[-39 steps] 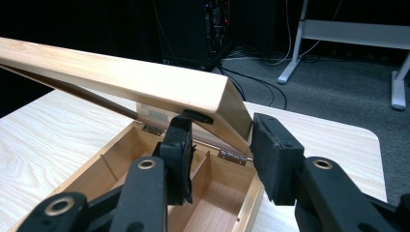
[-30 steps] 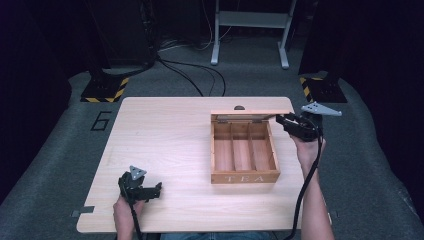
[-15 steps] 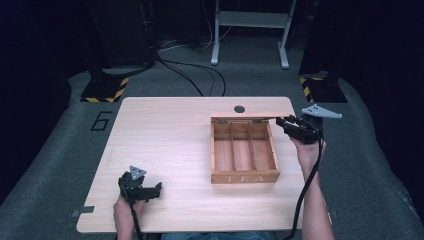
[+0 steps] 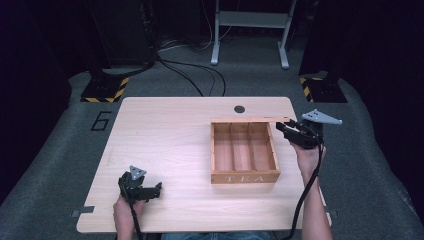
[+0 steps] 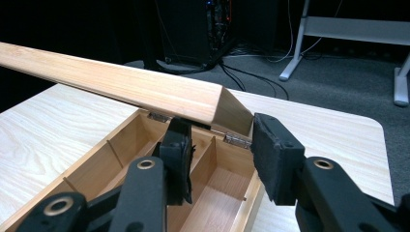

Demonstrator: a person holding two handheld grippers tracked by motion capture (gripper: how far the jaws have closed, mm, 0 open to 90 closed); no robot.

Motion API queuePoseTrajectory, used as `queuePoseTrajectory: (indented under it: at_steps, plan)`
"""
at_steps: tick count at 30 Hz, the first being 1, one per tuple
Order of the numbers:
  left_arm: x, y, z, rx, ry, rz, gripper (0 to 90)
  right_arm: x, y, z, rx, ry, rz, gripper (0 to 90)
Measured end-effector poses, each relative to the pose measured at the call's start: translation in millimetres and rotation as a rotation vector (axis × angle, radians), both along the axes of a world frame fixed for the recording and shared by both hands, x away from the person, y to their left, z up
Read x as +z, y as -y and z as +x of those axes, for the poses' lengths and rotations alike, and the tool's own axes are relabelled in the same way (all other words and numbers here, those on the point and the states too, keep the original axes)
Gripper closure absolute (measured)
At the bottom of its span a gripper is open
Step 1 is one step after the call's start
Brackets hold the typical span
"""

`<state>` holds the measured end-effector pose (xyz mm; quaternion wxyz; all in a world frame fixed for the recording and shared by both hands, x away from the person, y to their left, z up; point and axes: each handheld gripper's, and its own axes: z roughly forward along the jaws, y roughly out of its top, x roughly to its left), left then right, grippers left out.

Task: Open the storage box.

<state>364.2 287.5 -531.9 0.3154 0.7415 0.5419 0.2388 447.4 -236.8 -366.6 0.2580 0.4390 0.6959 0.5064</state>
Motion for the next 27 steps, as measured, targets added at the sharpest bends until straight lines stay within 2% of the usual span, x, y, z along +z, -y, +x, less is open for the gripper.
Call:
queuePoseTrajectory:
  at_steps: [8, 16, 24, 27]
  plan:
    - [0.5, -0.6, 0.1, -0.005, -0.01, -0.002, 0.4, -7.9, 0.7, -8.3, 0.004, -0.004, -0.001, 59.1]
    - [-0.1, -0.6, 0.5, -0.003, -0.002, -0.003, 0.4, -17.4, 1.3, -17.3, 0.007, -0.013, -0.005, 59.0]
    - [0.0, -0.5, 0.4, -0.002, -0.005, -0.005, 0.4, -32.1, 2.3, -28.1, 0.01, -0.029, 0.003, 58.9]
    - [0.4, -0.5, 0.1, -0.004, -0.009, -0.002, 0.4, -43.0, 3.3, -34.2, 0.016, -0.04, 0.011, 58.8]
